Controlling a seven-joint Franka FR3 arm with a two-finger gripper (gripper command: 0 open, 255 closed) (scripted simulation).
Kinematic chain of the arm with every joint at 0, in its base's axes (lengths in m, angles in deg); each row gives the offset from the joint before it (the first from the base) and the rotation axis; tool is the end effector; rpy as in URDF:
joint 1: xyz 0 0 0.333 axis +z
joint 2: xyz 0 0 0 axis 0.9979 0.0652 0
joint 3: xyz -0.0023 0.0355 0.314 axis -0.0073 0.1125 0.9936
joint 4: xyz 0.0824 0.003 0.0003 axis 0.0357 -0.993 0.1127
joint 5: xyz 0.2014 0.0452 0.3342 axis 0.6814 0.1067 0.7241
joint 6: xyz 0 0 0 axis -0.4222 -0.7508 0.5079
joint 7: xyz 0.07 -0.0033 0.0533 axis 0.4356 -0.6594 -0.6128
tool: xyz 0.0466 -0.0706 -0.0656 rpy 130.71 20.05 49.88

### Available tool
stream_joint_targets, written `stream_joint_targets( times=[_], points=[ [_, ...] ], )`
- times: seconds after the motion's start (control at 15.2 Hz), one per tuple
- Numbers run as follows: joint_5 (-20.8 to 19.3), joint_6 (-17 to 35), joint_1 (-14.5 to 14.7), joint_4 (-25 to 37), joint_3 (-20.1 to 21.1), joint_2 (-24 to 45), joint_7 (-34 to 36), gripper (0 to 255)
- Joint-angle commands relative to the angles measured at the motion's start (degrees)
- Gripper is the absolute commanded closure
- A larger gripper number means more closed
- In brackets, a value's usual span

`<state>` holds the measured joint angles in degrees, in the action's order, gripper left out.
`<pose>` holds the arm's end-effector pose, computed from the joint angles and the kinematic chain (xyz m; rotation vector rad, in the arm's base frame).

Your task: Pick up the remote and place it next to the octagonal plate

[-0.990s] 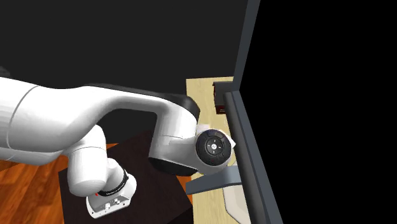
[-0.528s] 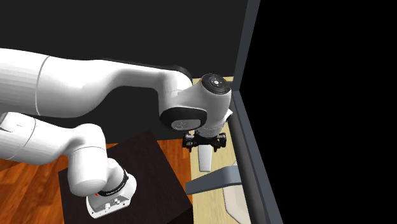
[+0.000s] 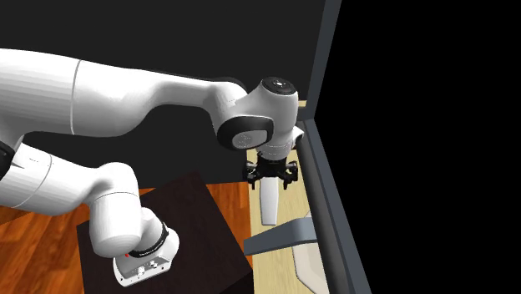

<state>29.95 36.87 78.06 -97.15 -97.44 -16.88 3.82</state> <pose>0.3915 -0.1325 0.4402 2.7248 1.5398 -0.1292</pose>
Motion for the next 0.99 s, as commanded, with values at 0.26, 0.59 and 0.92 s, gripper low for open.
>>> stream_joint_targets(
  times=[0.26,0.59,0.92],
  points=[
    [-0.14,1.49,0.62,-2.45,0.21,2.71,0.26,0],
    [-0.21,1.48,0.81,-2.45,0.02,2.70,0.32,0],
    [-0.23,1.79,0.59,-1.33,-0.62,4.00,-0.56,255]
  ],
)
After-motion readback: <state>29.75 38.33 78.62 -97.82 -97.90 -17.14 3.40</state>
